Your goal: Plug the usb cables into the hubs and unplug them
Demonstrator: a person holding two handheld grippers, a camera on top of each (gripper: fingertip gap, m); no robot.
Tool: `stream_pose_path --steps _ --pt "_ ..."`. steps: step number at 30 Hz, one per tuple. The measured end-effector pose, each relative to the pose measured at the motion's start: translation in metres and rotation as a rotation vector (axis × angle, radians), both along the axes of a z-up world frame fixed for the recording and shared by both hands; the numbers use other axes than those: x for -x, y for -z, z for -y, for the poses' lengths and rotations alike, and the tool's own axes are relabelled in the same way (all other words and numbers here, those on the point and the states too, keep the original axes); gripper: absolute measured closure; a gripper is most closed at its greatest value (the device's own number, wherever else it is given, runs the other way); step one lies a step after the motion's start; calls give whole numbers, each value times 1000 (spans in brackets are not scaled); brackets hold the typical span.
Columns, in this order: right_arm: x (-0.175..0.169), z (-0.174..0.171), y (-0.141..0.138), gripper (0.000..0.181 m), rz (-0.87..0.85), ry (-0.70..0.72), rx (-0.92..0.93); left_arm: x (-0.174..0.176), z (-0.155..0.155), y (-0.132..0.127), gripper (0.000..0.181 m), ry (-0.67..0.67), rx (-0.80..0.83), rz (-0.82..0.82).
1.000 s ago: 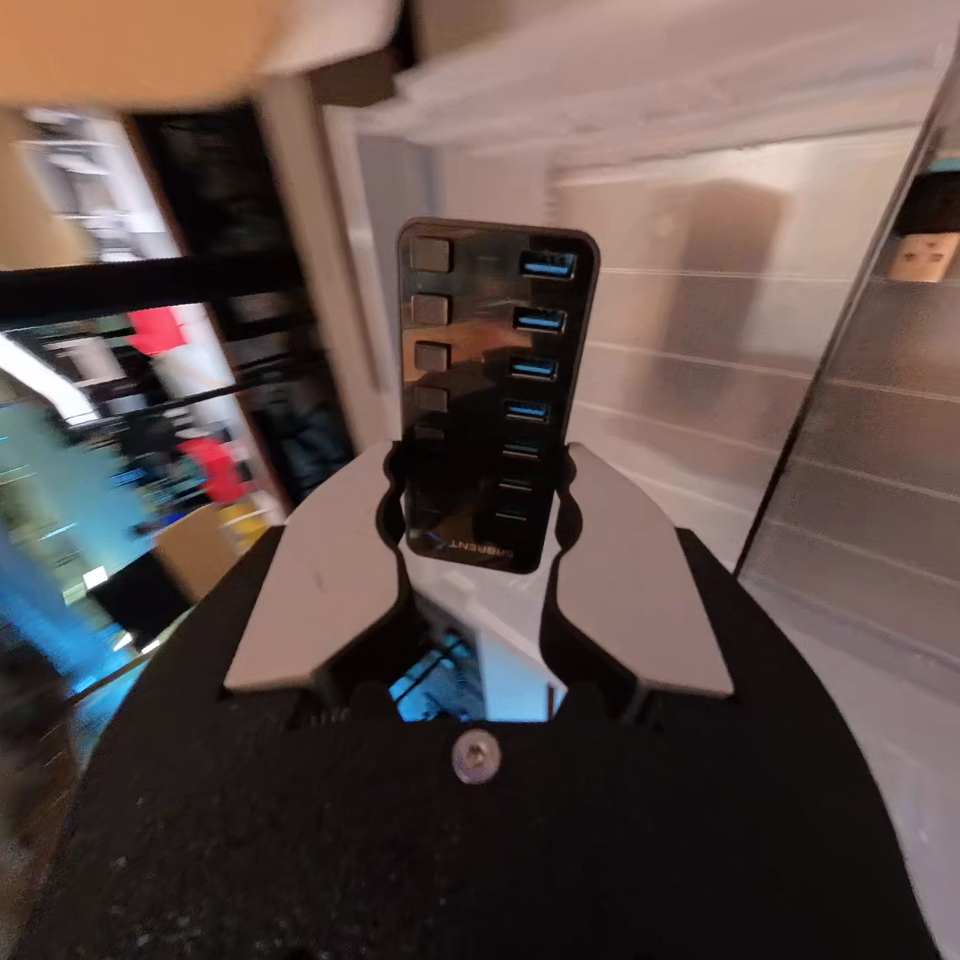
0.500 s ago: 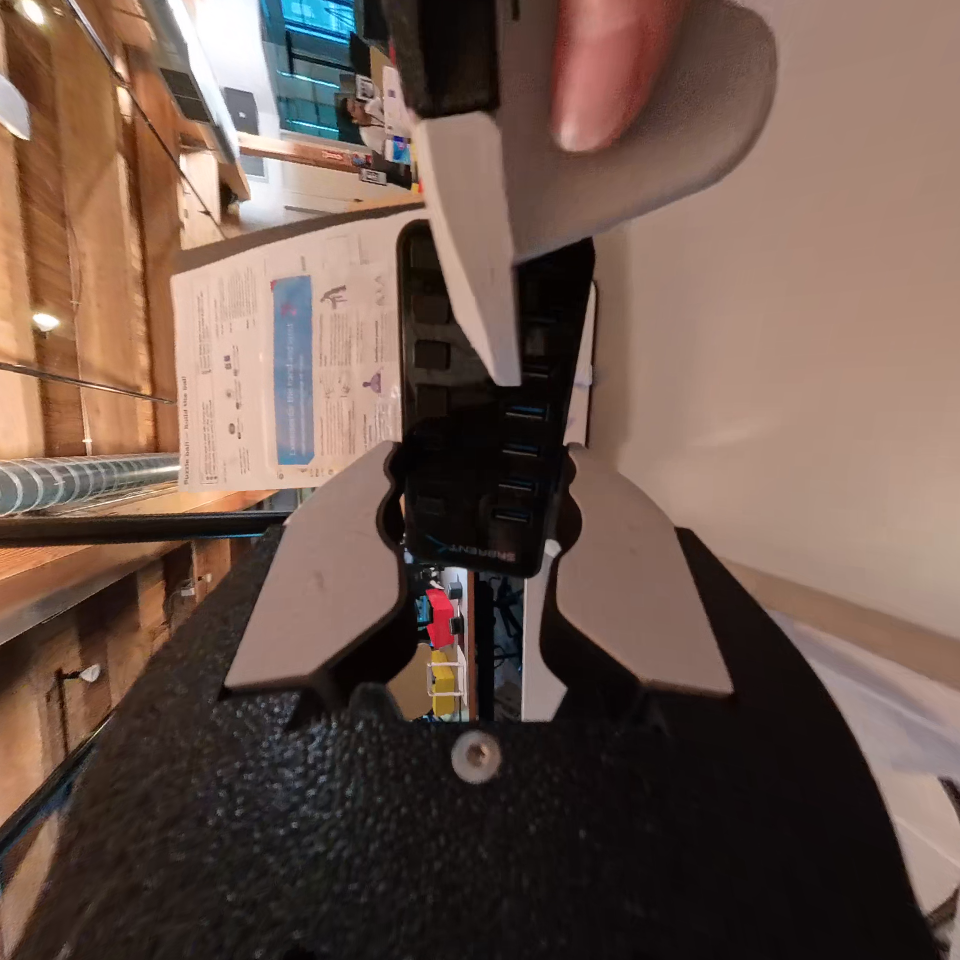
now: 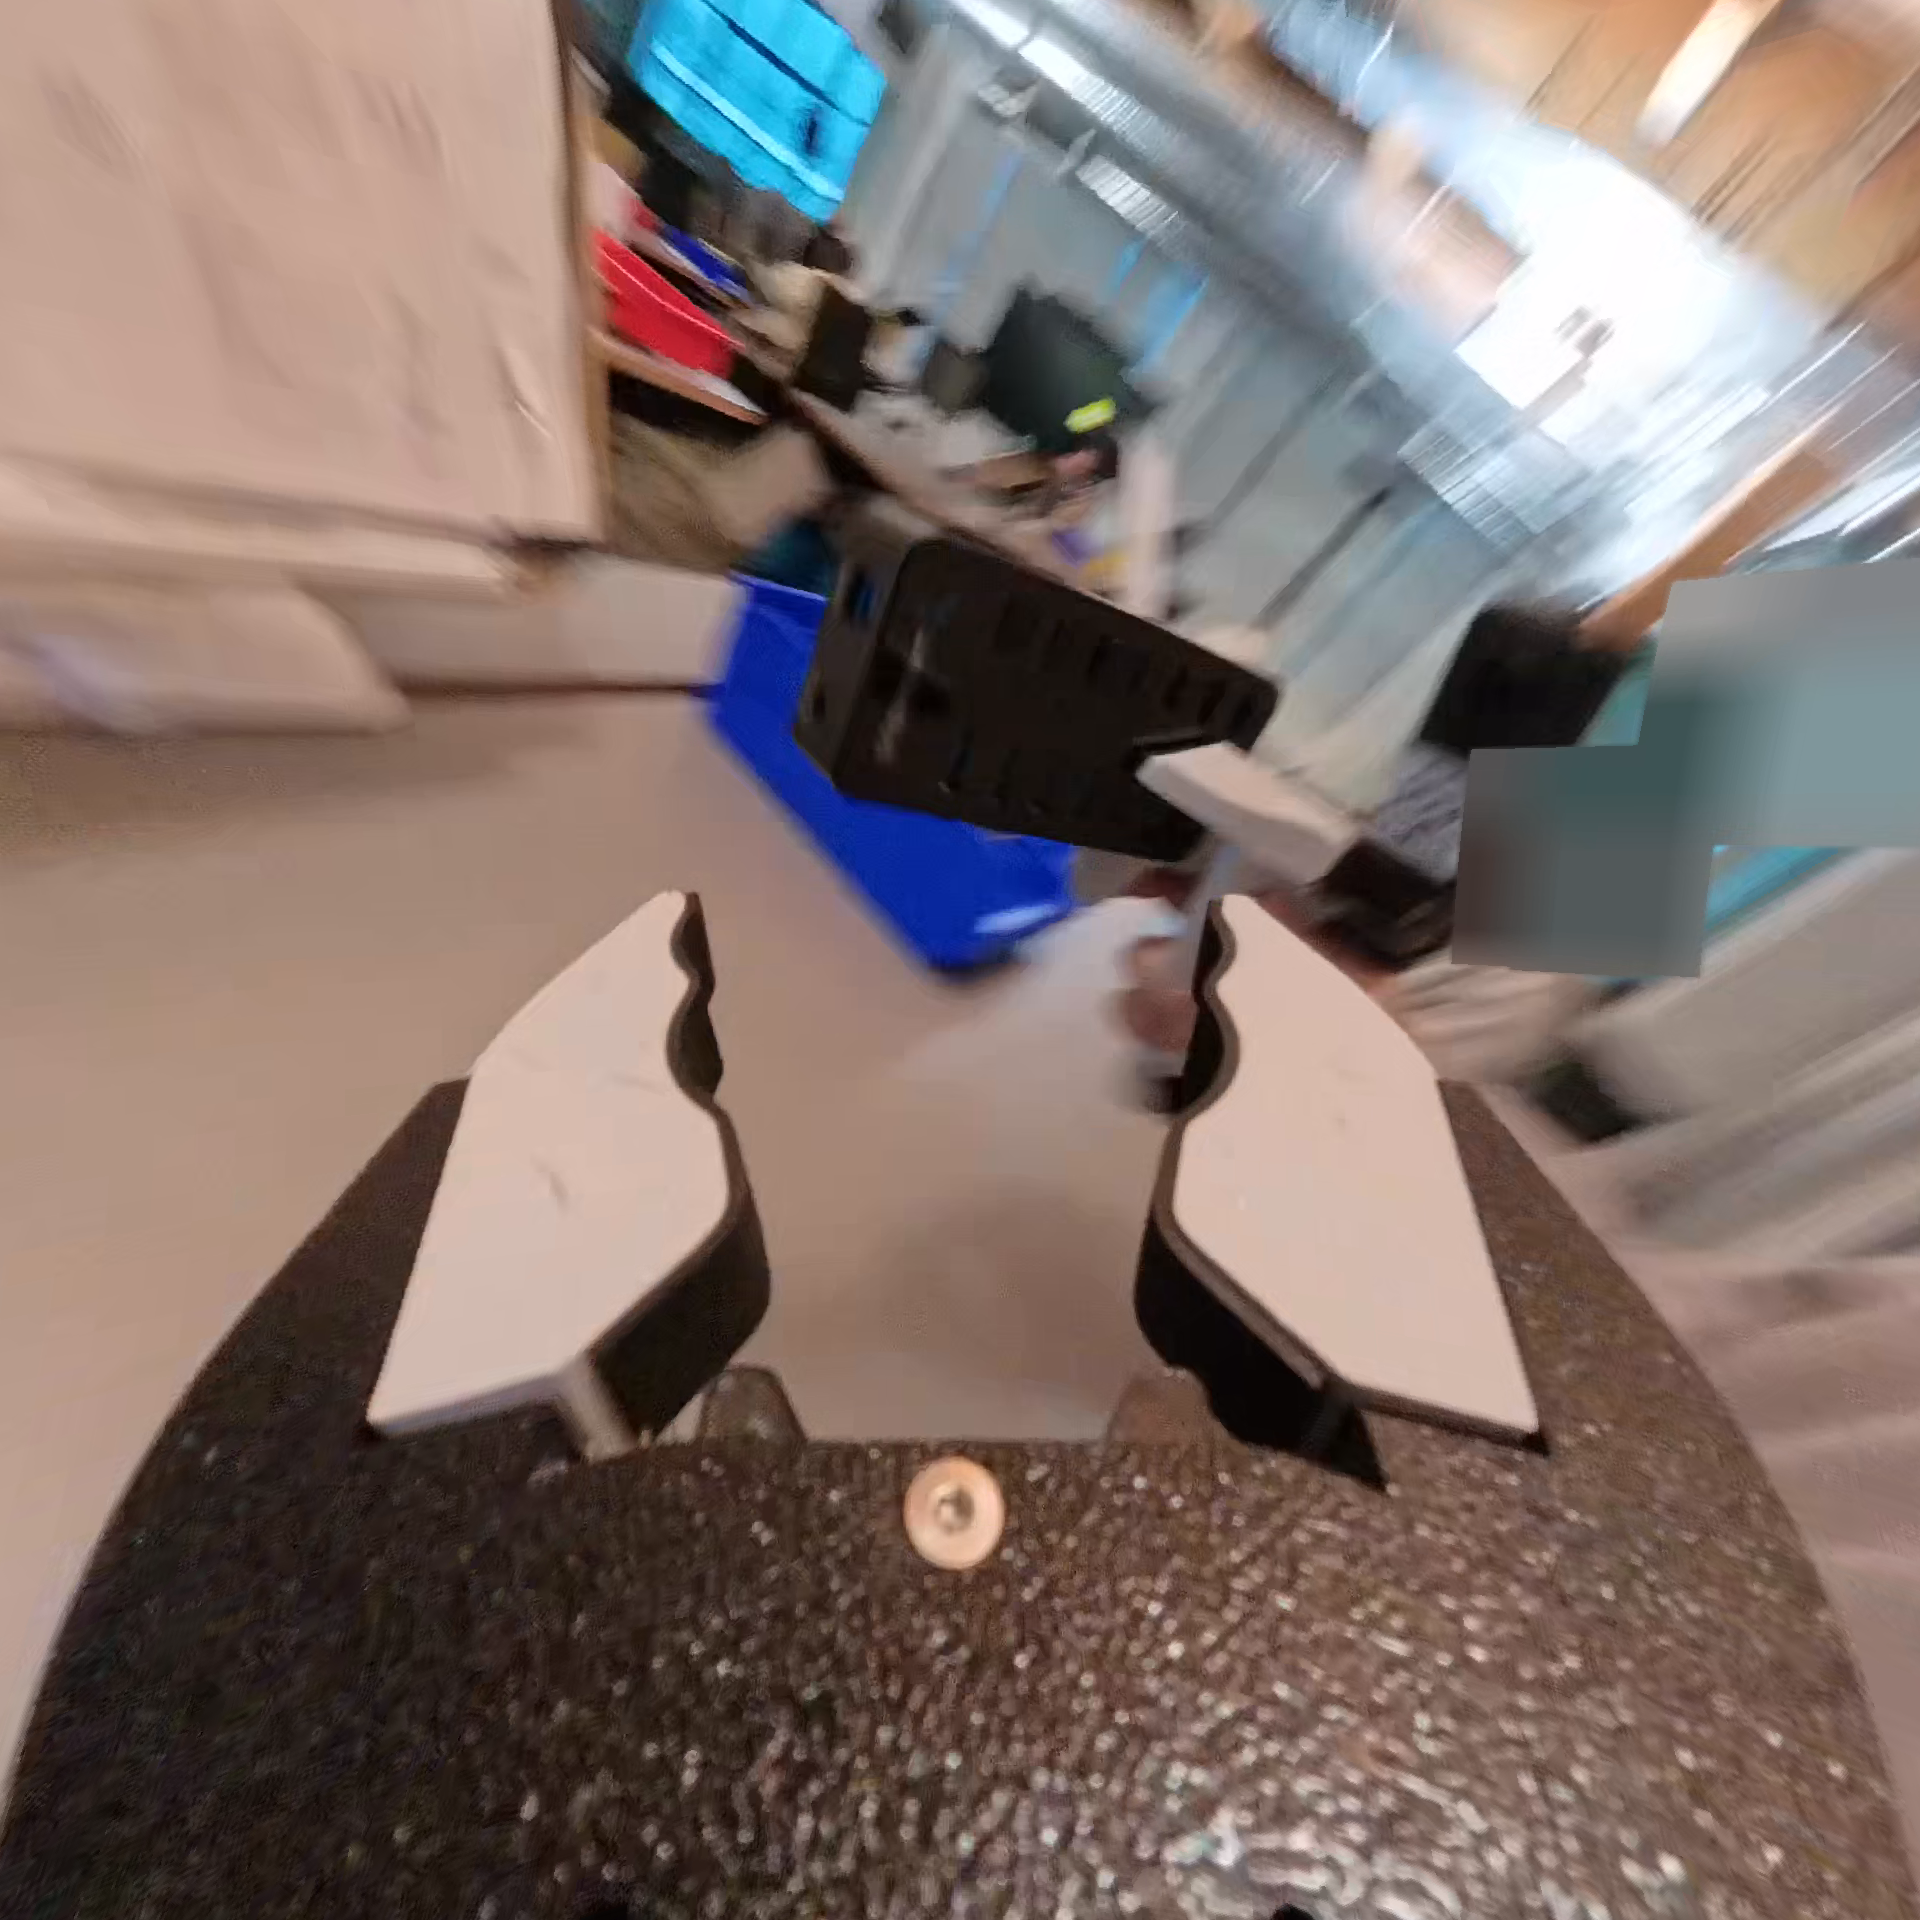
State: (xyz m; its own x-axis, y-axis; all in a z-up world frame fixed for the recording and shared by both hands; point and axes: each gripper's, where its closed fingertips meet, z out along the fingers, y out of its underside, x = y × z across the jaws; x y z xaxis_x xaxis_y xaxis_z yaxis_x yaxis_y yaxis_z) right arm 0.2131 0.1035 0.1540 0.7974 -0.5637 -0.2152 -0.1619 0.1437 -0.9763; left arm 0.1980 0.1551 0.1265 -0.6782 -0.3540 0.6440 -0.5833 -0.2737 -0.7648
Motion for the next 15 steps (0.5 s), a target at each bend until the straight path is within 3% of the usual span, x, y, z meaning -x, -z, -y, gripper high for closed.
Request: stream_pose_path --steps 2,4,6,9,11,15 --pt "5 7 -9 154 94 47 42 7 18 3 86 120 241 -270" --pt "9 9 -8 154 176 82 118 5 28 -6 85 191 467 -424" --pt "17 5 -2 154 231 60 186 -2 34 -13 86 224 590 -507" --pt "25 1 16 154 223 55 276 -8 46 -12 89 241 610 -581" --pt "26 5 19 154 233 85 287 -11 48 -6 122 238 600 -585" --pt "27 11 33 155 185 71 352 -9 53 2 123 261 556 -559"
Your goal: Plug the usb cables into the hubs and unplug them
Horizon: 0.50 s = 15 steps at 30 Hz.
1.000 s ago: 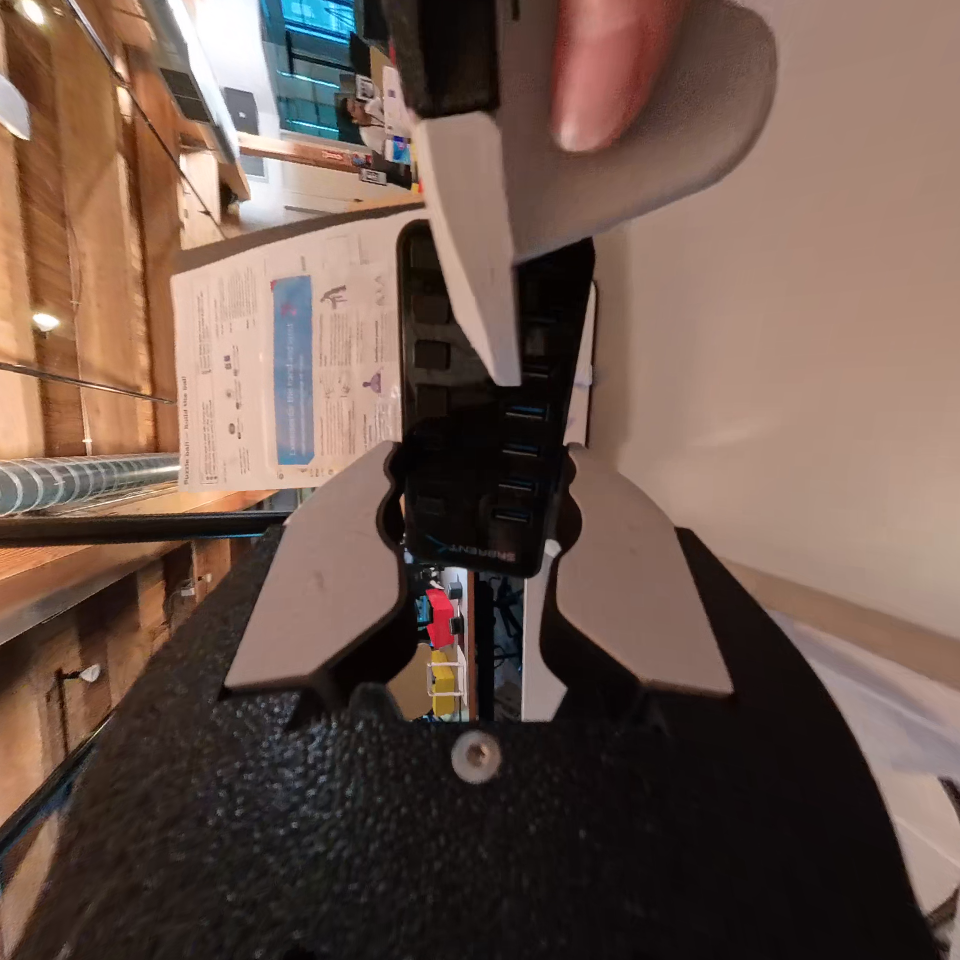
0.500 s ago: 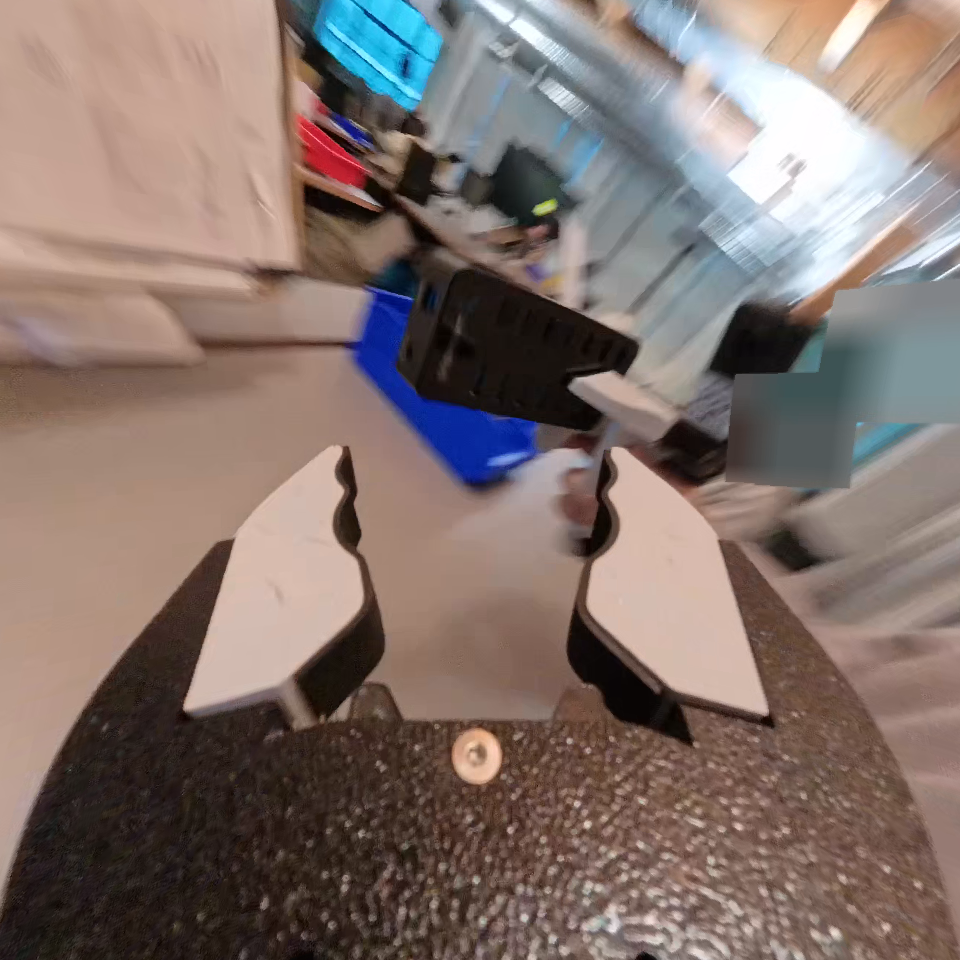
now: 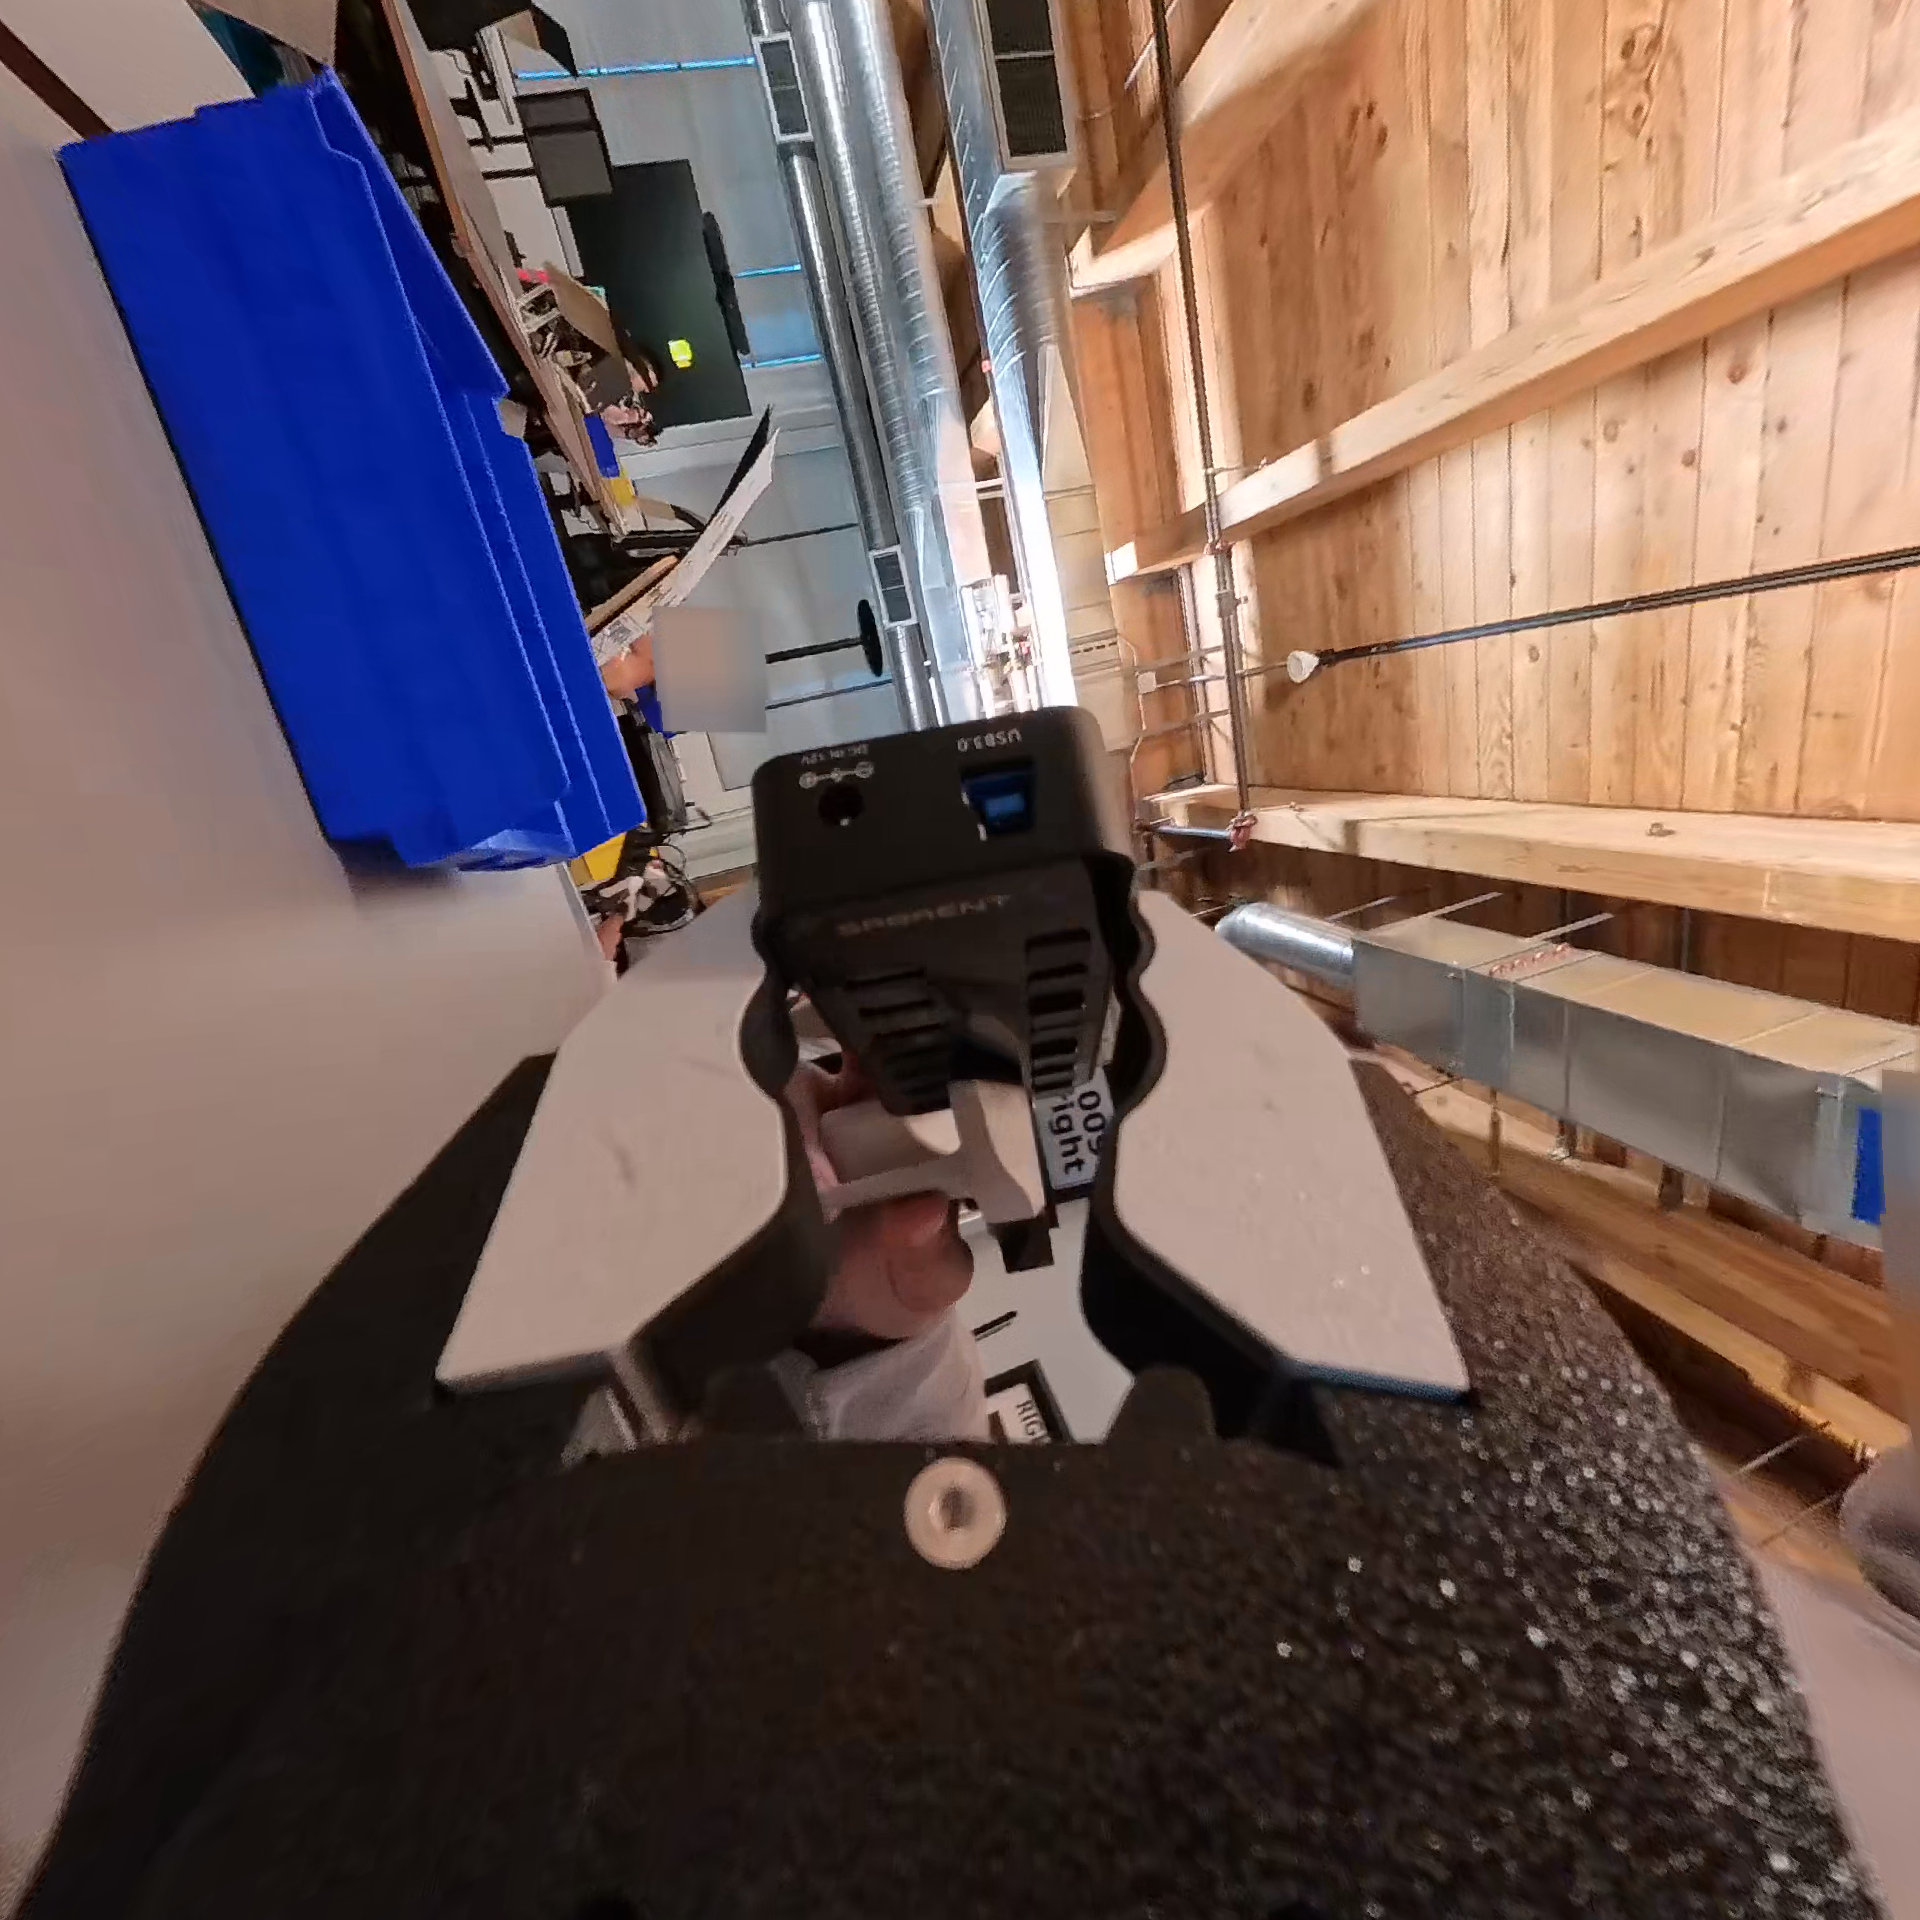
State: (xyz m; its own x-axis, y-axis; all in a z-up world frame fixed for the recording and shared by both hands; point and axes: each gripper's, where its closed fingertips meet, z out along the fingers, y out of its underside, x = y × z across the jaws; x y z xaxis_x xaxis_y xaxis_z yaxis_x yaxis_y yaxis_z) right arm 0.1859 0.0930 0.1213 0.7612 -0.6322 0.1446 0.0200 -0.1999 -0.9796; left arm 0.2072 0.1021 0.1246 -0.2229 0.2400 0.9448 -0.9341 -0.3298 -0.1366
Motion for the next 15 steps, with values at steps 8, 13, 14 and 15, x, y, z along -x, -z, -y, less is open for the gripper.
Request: stream_pose_path --steps 8,13,14,15 --pt "18 -2 6 90 -323 -203 -153 13 -4 -27 123 28 -243 713" --pt "39 -20 14 82 -514 -414 -206 45 -1 -28 123 219 -318 1145" --pt "41 -27 16 82 -511 -431 -185 52 1 -22 123 272 -343 1213" --pt "43 -33 16 82 -495 -445 -175 57 3 -16 123 315 -367 1261"
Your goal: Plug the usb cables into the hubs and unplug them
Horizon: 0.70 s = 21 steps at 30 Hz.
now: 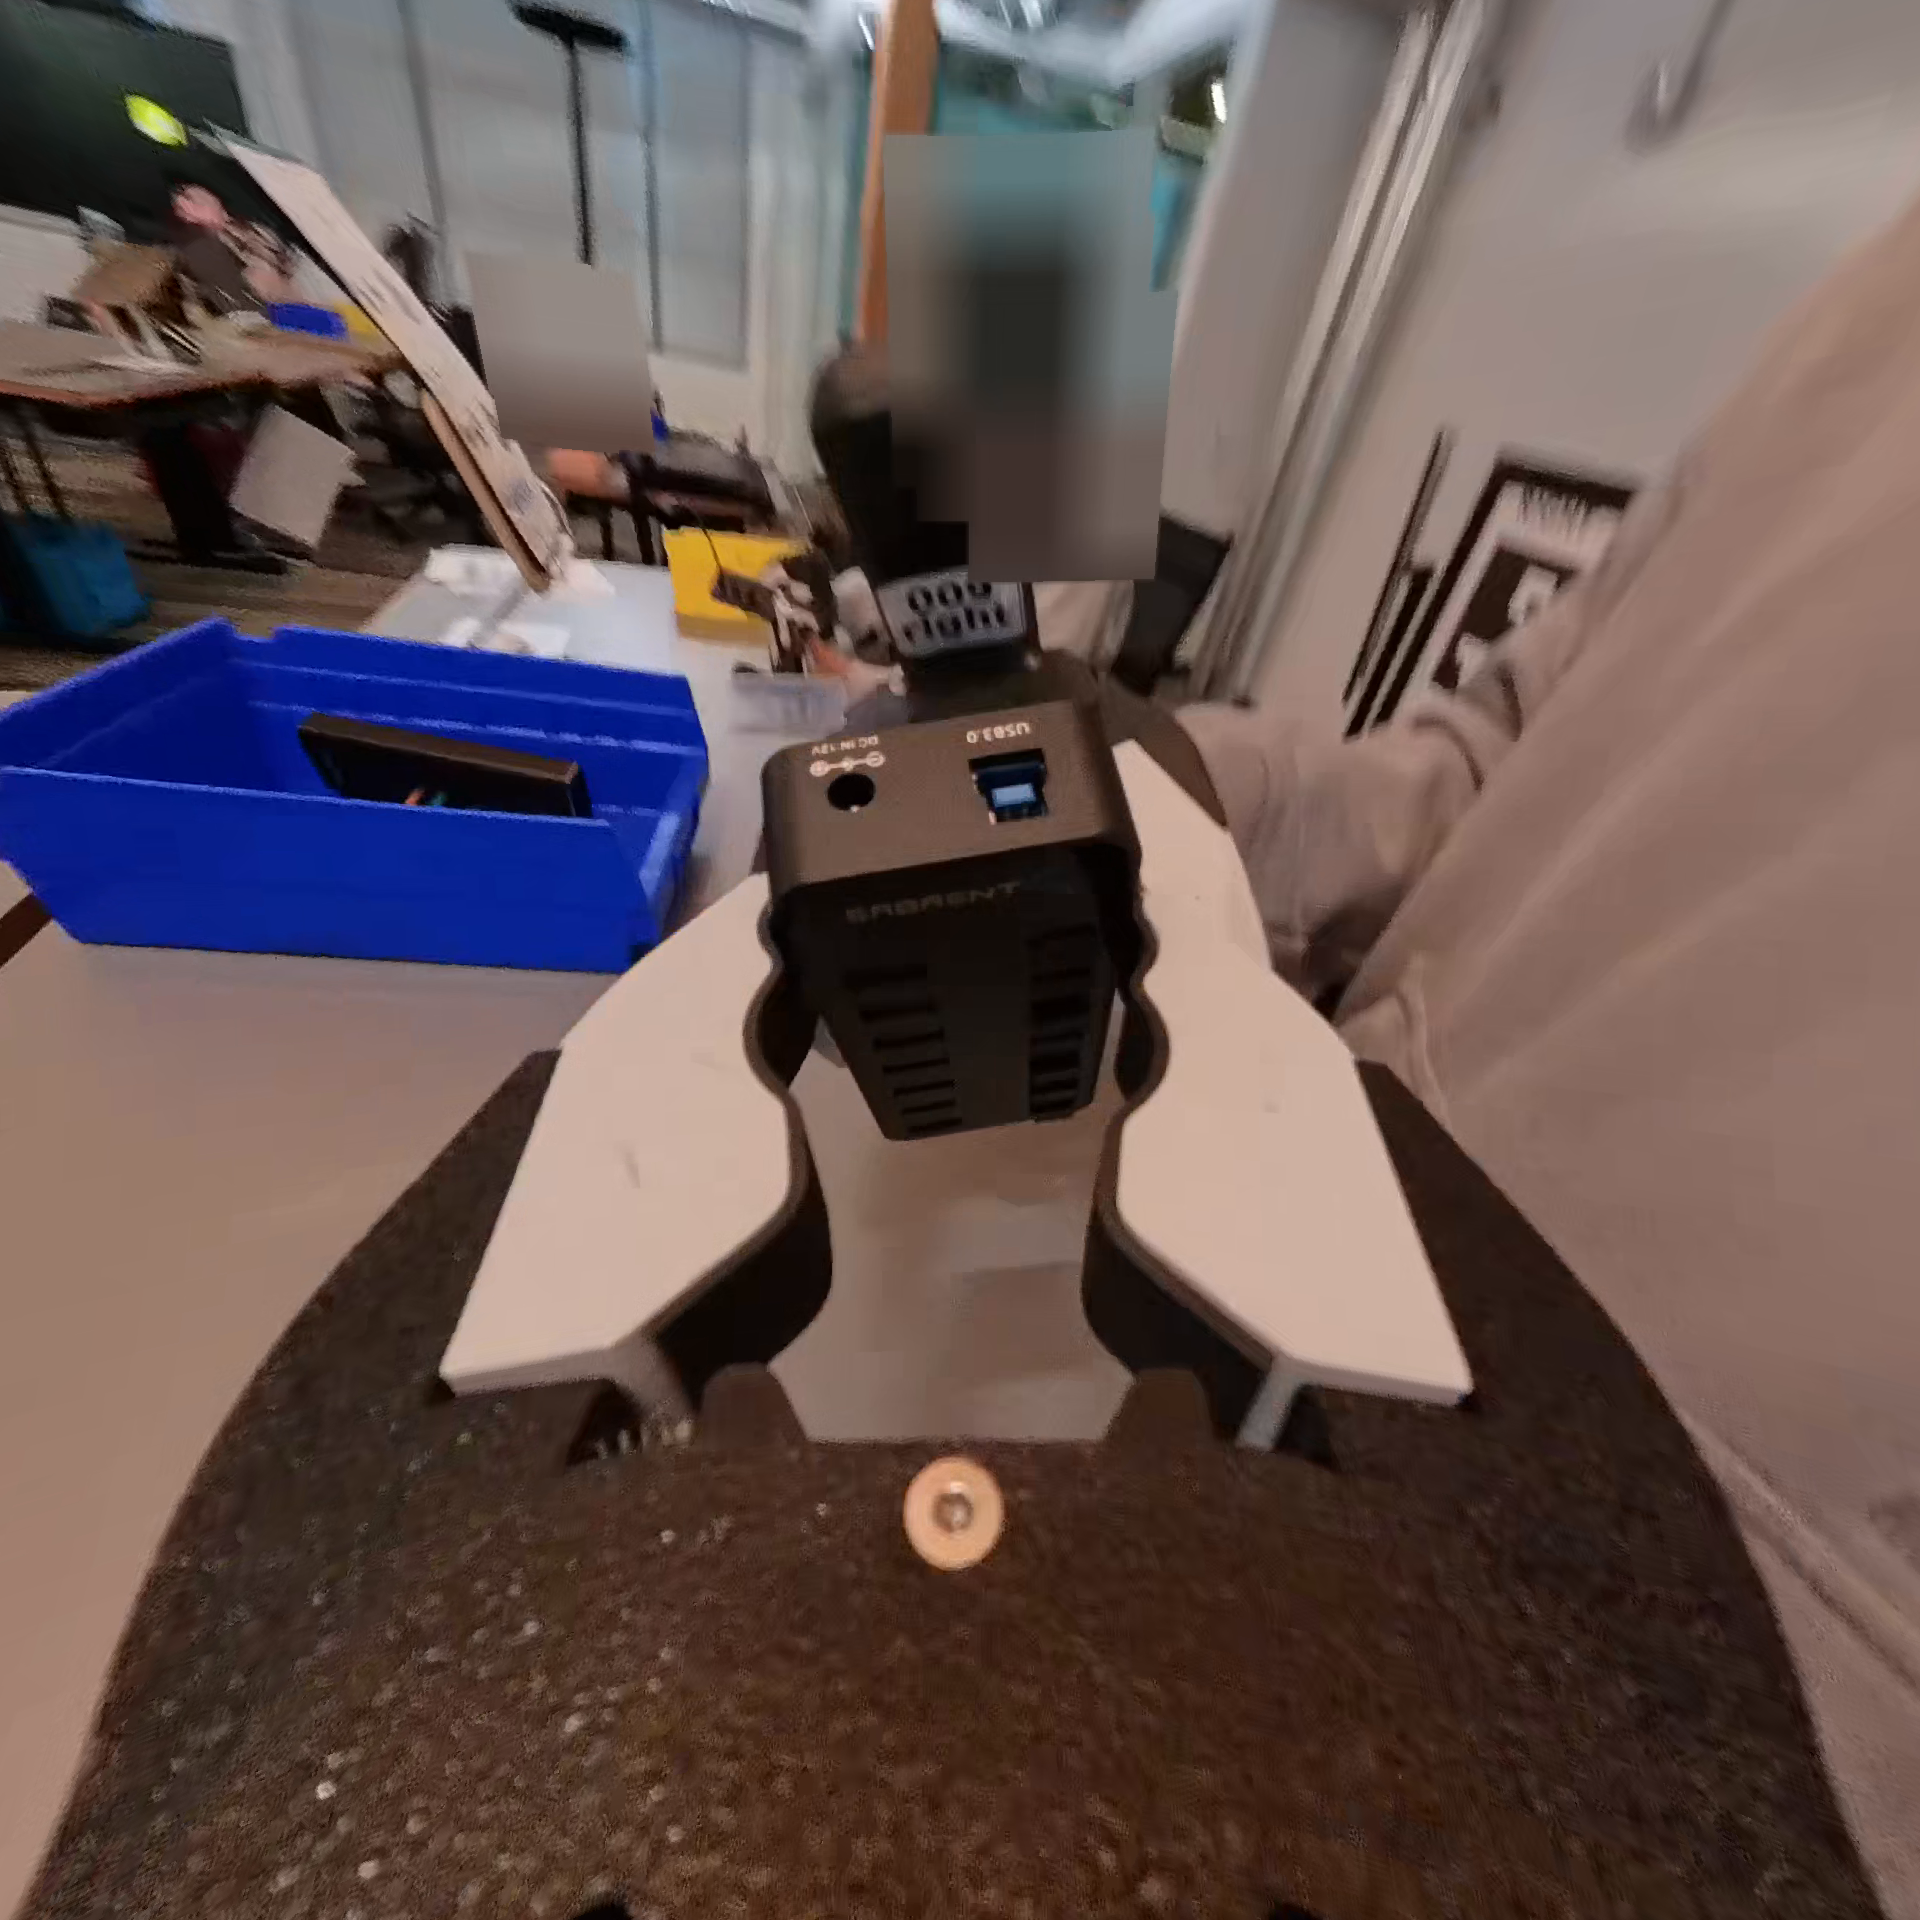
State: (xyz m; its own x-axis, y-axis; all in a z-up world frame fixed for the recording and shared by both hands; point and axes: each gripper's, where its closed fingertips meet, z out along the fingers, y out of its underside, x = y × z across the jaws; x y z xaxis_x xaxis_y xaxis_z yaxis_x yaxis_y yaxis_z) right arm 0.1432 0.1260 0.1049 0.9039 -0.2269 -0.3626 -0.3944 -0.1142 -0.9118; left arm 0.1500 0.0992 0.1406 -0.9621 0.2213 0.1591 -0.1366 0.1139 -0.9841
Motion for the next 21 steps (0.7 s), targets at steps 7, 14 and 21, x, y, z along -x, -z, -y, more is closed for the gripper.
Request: stream_pose_path --steps 7,14,21 --pt "6 -21 20 110 65 -74 92 14 6 15 123 50 -43 36" --pt "-10 -9 17 110 168 49 76 -3 0 11 106 -170 -139 152" --pt "-9 -11 24 111 175 45 127 -2 -2 5 117 -185 -290 246"
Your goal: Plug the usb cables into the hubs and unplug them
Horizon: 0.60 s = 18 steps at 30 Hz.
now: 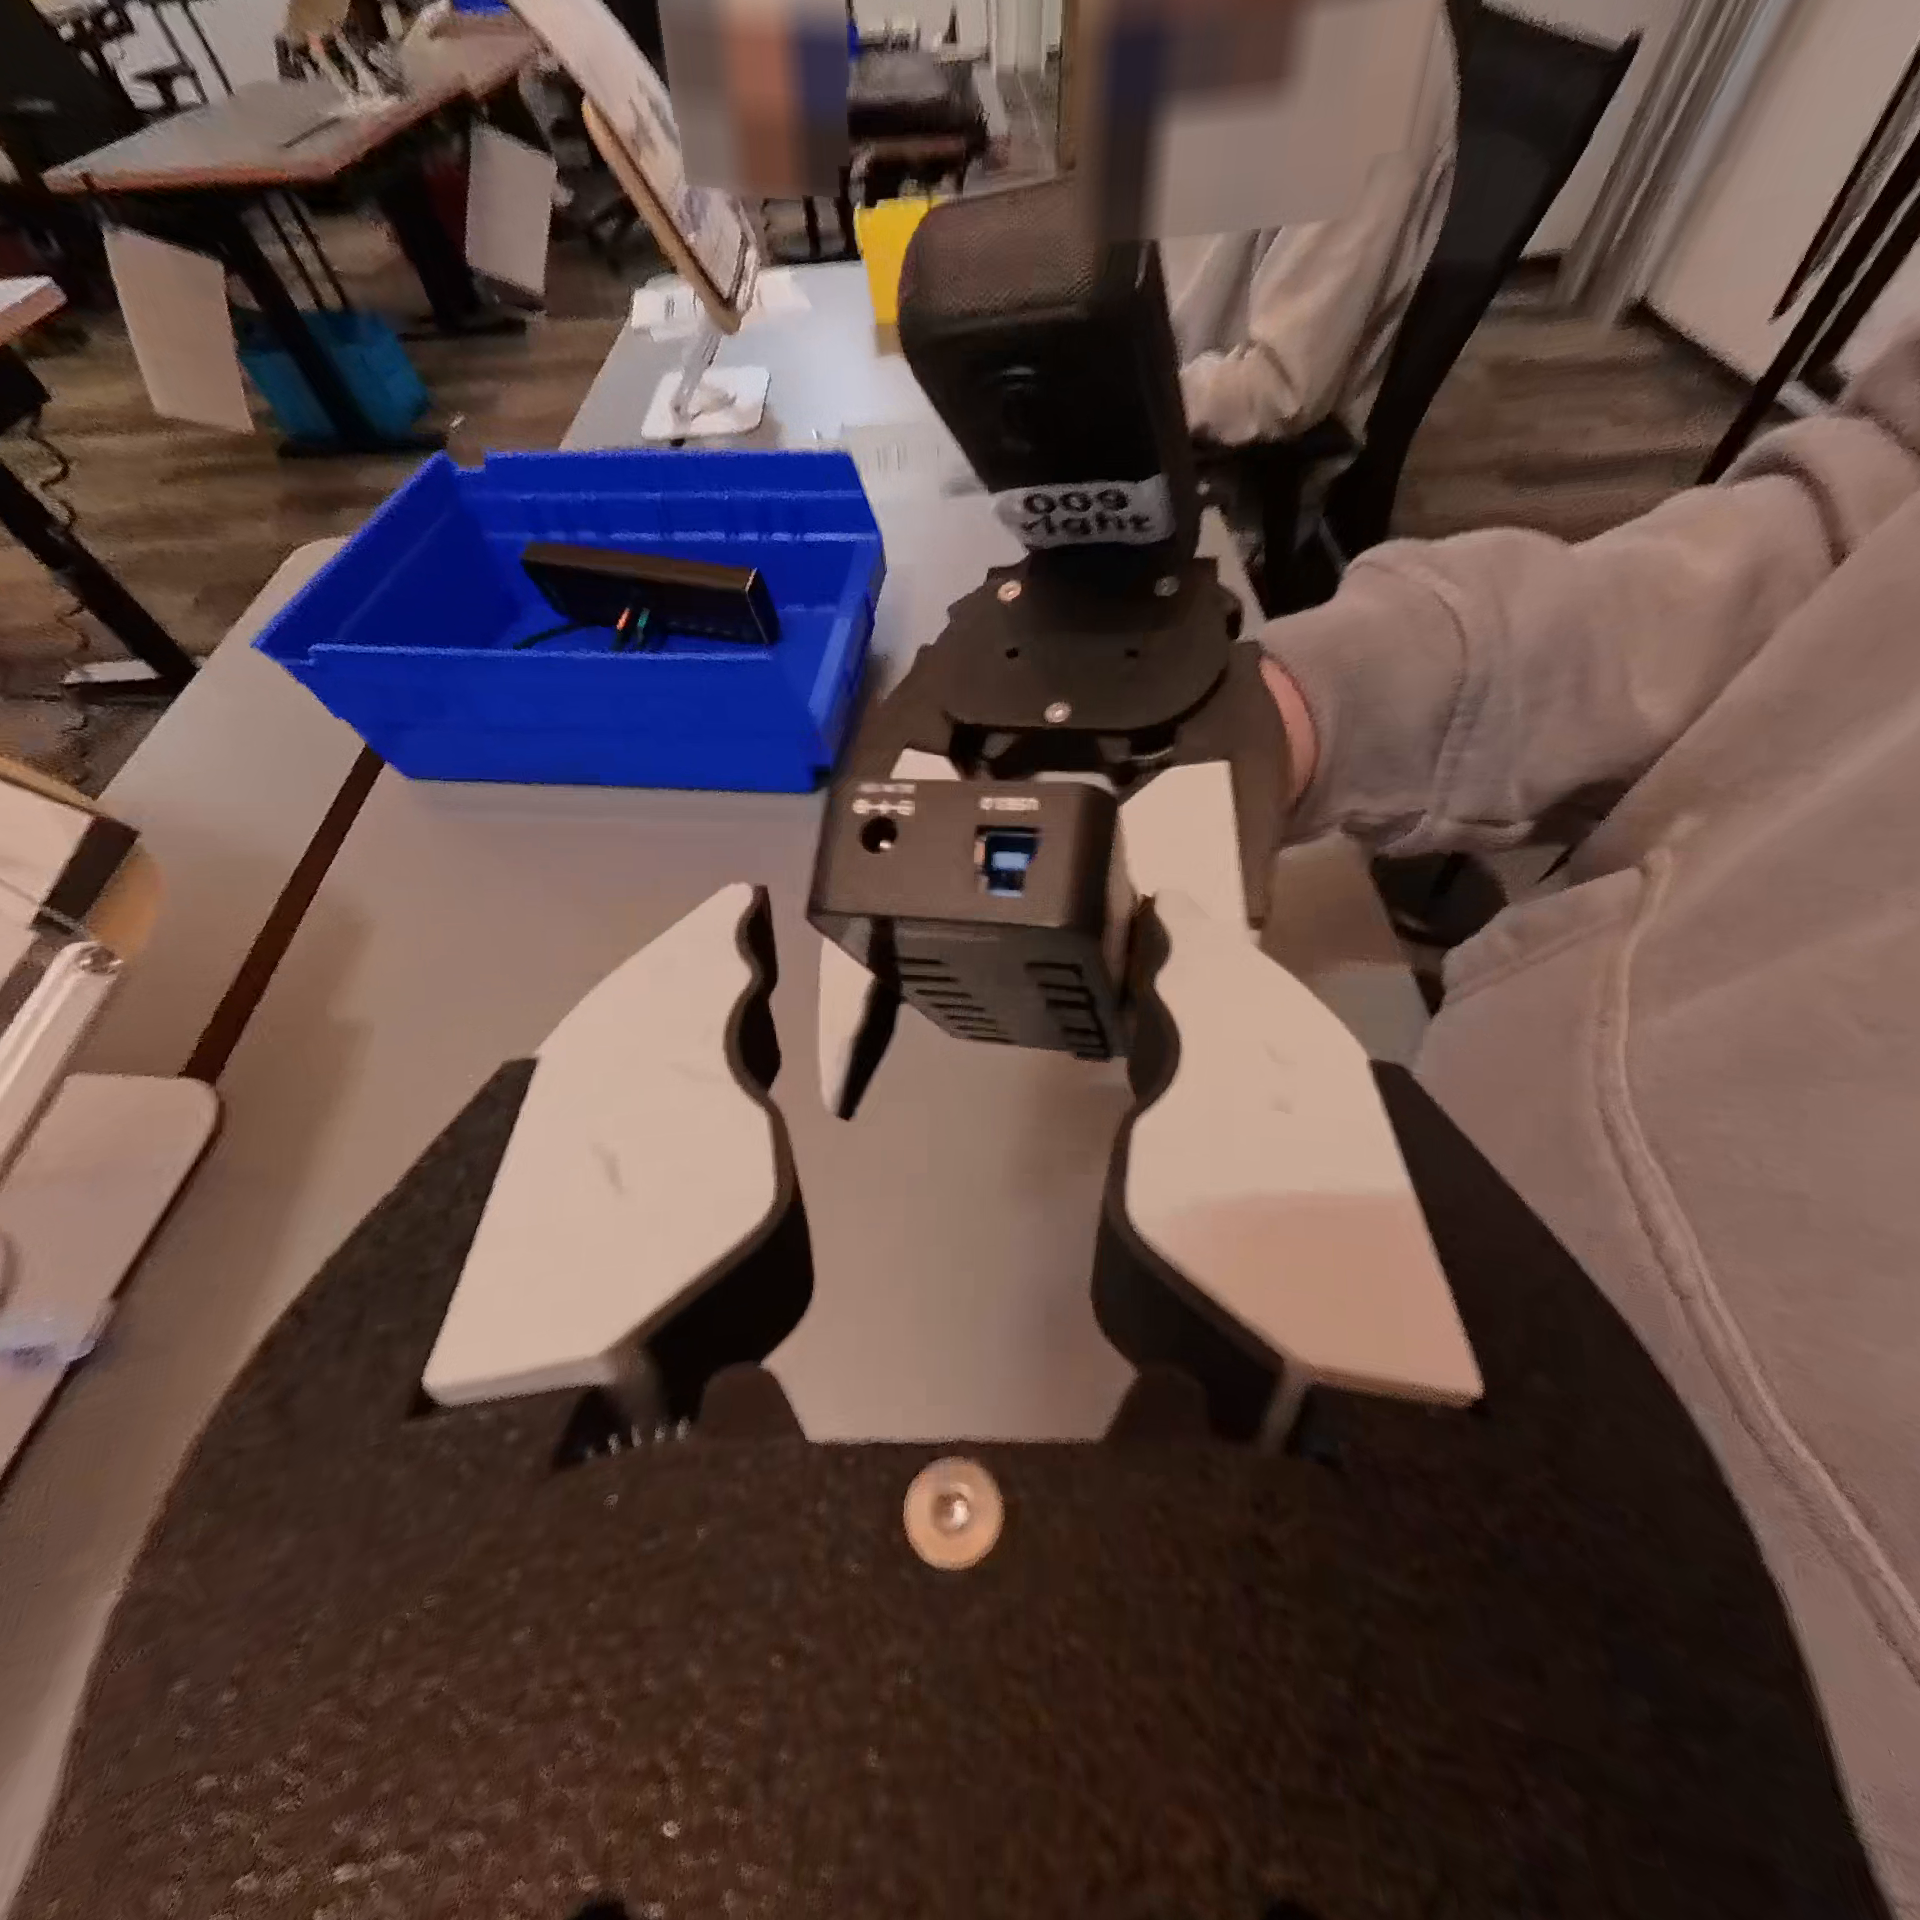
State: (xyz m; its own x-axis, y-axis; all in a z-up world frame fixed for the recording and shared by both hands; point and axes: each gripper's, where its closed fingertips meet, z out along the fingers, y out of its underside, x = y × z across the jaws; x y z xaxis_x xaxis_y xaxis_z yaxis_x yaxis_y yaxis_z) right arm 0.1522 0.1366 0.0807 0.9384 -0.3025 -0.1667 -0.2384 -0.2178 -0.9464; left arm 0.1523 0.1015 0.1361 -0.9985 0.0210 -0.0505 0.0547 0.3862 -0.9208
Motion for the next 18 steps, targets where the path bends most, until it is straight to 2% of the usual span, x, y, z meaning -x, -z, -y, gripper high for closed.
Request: stream_pose_path --steps 2,6,13,18 --pt "3 -3 2 111 -8 -15 13 2 0 3 124 23 -37 5" --pt "1 -1 14 111 2 17 91 2 -2 12 125 34 -127 8" --pt "3 -3 5 111 60 2 54 7 2 7 125 57 -128 61" --pt "-2 -7 0 105 38 23 15 5 5 18 125 50 -174 109"
